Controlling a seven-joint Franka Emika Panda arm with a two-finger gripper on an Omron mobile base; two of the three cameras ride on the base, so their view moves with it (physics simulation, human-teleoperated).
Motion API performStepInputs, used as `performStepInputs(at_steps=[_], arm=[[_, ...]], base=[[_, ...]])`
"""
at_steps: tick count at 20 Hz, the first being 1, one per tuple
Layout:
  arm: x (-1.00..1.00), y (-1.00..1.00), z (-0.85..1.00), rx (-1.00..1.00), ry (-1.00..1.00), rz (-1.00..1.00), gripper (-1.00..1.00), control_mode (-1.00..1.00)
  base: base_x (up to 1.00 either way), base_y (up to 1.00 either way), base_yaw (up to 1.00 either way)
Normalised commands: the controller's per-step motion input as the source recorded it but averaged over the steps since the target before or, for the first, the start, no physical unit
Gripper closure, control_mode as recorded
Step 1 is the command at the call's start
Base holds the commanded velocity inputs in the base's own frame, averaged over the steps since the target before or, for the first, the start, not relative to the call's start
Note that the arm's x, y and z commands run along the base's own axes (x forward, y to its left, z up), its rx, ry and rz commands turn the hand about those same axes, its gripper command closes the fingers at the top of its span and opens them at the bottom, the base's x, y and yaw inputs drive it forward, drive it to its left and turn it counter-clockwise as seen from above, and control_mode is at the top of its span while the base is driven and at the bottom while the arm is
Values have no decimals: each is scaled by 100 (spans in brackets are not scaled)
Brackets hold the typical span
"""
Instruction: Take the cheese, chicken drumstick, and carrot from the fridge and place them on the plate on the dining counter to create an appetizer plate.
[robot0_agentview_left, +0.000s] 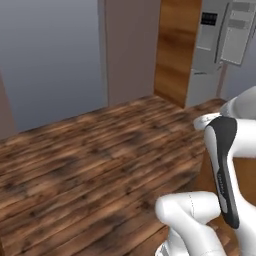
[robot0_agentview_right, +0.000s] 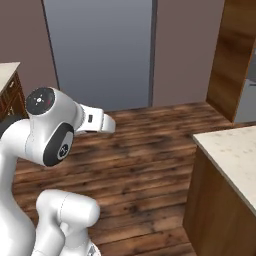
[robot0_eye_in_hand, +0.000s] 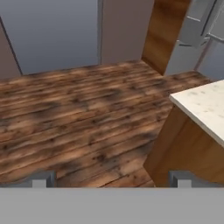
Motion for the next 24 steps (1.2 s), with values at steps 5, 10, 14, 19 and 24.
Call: performStepInputs(at_steps=[5, 10, 14, 19, 24], arm=[[0, 0, 0, 0, 0, 0, -100, 100], [0, 0, 0, 0, 0, 0, -100, 100], [0, 0, 0, 0, 0, 0, -100, 100], [0, 0, 0, 0, 0, 0, -100, 100], [0, 0, 0, 0, 0, 0, -100, 100]], base=[[100, 0, 2], [100, 0, 1], [97, -6, 0], [72, -22, -3], [53, -36, -11]])
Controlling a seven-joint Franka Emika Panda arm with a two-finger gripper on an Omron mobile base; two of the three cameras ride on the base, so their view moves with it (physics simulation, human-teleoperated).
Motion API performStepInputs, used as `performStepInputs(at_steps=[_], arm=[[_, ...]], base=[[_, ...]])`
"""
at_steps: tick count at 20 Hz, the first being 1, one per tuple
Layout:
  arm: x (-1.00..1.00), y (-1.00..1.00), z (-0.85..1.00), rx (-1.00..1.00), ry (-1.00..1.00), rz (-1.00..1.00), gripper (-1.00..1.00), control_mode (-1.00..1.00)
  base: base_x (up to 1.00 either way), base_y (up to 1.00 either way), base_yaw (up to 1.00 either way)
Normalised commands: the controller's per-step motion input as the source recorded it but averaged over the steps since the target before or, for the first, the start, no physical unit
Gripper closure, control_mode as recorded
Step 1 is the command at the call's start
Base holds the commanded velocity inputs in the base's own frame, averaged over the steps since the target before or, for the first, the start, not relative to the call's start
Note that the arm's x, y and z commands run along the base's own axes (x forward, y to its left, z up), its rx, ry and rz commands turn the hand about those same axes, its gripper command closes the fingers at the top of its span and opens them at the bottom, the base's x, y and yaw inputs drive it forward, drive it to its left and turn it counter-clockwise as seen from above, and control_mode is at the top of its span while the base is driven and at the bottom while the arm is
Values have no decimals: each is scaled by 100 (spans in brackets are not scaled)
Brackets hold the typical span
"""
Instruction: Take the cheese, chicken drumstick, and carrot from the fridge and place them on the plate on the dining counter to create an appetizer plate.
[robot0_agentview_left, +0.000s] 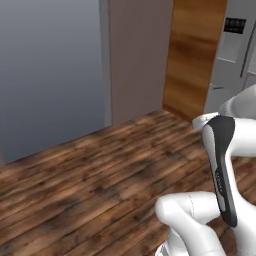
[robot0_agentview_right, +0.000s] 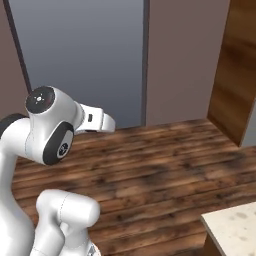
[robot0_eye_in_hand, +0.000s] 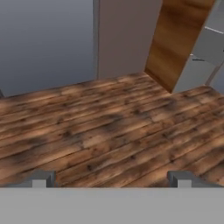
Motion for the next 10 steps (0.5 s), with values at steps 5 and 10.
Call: performStepInputs(at_steps=[5, 10], arm=[[0, 0, 0, 0, 0, 0, -100, 100], [0, 0, 0, 0, 0, 0, -100, 100]], base=[[41, -42, -16], [41, -27, -27]])
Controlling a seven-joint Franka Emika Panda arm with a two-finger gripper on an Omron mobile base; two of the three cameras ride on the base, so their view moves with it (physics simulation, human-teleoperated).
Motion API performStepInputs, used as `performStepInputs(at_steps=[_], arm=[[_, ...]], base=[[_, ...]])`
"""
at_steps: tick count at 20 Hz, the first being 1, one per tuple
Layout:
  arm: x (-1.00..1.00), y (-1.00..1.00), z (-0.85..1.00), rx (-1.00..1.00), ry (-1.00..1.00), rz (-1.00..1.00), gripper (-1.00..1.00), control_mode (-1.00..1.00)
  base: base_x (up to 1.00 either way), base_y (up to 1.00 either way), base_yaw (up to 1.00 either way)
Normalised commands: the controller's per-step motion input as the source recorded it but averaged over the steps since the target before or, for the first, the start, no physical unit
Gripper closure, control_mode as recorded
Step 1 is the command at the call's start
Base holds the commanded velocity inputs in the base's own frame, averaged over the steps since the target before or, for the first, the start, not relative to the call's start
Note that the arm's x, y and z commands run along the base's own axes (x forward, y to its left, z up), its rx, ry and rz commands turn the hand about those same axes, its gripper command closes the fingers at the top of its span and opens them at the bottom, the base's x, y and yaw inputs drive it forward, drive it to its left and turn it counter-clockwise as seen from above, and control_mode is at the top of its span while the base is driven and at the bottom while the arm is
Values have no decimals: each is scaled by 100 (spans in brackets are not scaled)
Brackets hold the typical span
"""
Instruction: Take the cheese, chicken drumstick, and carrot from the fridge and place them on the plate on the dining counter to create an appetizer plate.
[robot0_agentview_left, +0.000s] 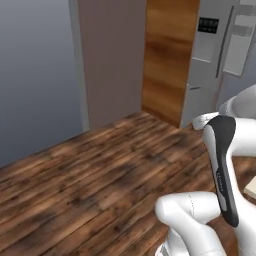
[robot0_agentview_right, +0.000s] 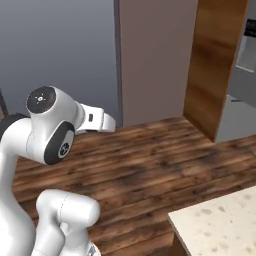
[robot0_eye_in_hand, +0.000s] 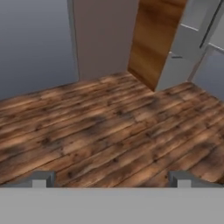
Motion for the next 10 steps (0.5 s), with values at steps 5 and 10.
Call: performStepInputs(at_steps=[5, 10], arm=[[0, 0, 0, 0, 0, 0, -100, 100], [0, 0, 0, 0, 0, 0, -100, 100]], base=[[48, -2, -37], [50, 0, -46]])
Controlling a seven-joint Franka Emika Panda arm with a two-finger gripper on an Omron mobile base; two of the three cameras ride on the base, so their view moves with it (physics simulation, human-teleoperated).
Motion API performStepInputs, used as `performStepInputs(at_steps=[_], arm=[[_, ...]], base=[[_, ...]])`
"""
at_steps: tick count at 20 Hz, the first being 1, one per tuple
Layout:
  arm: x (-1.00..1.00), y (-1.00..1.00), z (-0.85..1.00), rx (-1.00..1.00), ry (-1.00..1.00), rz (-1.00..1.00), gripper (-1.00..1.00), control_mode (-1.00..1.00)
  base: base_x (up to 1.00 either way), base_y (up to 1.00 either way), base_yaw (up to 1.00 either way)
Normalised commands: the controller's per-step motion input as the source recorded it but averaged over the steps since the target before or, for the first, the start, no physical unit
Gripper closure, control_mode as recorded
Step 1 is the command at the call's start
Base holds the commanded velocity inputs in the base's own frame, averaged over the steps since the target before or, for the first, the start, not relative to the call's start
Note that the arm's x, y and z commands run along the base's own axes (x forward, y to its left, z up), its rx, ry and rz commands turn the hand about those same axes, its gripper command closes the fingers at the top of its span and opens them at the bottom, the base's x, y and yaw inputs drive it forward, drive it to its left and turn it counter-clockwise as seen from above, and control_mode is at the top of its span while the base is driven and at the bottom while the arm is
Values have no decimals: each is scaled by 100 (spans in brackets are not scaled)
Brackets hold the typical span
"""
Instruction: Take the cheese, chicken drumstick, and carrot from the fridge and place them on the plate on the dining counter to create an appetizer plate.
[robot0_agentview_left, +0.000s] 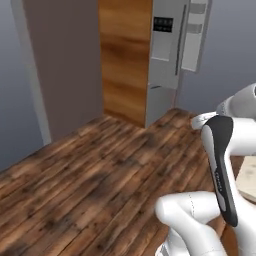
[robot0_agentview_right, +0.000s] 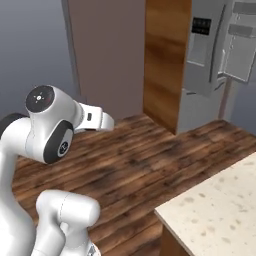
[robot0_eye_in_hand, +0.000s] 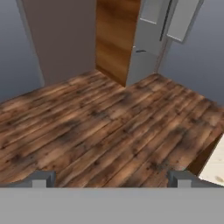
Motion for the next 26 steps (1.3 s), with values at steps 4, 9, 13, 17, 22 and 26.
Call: performStepInputs(at_steps=[4, 9, 13, 17, 22, 26], arm=[[0, 0, 0, 0, 0, 0, -100, 100], [0, 0, 0, 0, 0, 0, -100, 100], [0, 0, 0, 0, 0, 0, -100, 100], [0, 0, 0, 0, 0, 0, -100, 100], [0, 0, 0, 0, 0, 0, -100, 100], [0, 0, 0, 0, 0, 0, -100, 100]], base=[[51, 0, -49], [47, 7, -49], [46, 46, -52], [44, 73, -52], [39, 98, -48], [37, 100, -36]])
